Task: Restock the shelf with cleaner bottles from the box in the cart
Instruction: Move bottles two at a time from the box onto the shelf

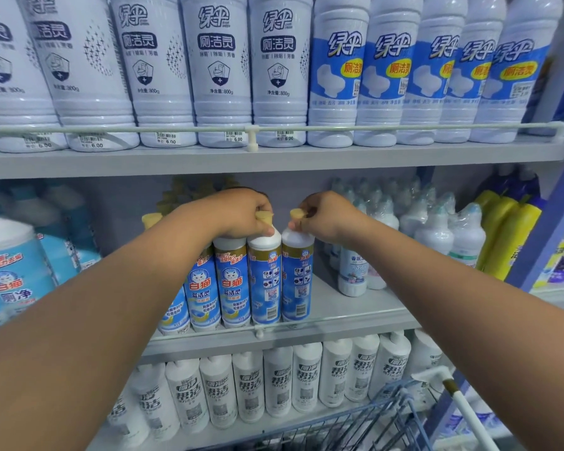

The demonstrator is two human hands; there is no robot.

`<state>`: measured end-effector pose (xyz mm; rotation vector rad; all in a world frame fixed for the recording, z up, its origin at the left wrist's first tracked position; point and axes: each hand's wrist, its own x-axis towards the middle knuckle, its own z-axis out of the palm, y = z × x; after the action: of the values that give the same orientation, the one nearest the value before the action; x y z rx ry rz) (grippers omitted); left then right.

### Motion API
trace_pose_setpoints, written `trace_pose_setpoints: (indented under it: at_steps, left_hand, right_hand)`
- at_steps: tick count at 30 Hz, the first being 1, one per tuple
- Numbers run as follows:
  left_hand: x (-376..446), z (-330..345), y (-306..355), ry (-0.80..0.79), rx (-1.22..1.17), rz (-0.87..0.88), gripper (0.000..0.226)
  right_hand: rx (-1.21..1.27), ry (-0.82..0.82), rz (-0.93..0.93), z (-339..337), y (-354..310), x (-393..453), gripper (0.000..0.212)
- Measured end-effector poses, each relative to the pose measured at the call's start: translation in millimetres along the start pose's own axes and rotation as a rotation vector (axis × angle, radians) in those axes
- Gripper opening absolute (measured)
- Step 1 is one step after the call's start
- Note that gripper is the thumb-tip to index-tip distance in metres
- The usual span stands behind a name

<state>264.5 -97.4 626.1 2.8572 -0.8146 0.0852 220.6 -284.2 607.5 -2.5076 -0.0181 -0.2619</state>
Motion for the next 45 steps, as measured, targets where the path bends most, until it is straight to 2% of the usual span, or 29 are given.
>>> trace_pose_setpoints:
  at_steps: [3,6,10,15,21,25,27,30,36,45]
  left_hand:
    - [1.5,-2.5,2.2,-0.026,0.026,-0.007,0.041]
    - [-0.5,-7.7,1.9,-0.069,-0.024,0.019,0.045]
    - [0.6,-6.9,1.6,-0.056,-0.063,0.010,0.029]
    - [2.7,-2.4,4.6,-0.001,-0.030,-0.011,0.022]
    - [1.5,2.5,4.9,0.031,-0.016,-0.044,0.032]
    - [0.8,3.9,7.4,0.035,-0.003,-0.067,0.034]
    - [0.8,5.1,9.6,0.044,0.011,-0.083,0.035]
    - [-0.2,6.6,10.7,0.063,0.020,-0.104,0.035]
    - [1.5,6.8,12.5,0.066,0.069,-0.103,0.036]
    - [-5.7,10.3,13.9,0.107,0.132,-0.077,0.052]
  right_hand:
    - [0.018,-0.006,-0.001,1.3,-0.8,-2.0,0.038]
    - [0.033,0.085,0.038,3.3,0.0,-4.0,0.051]
    - [-0.046,0.051,0.047,1.5,0.4,-3.6,0.039]
    - [-0.072,0.002,0.023,0.9,0.5,1.7,0.034]
    - [-0.014,-0.070,0.001,-1.0,4.4,2.4,0.024]
    - [0.188,-0.070,0.045,5.6,12.9,7.0,0.039]
    - [0.249,-0.037,0.059,12.2,16.7,8.4,0.037]
    - [0.250,-0.051,0.039,14.2,17.9,9.6,0.029]
    - [0.349,-0.140,0.067,12.7,22.4,9.6,0.030]
    - [0.299,-0.088,0.033,19.0,22.3,-1.8,0.032]
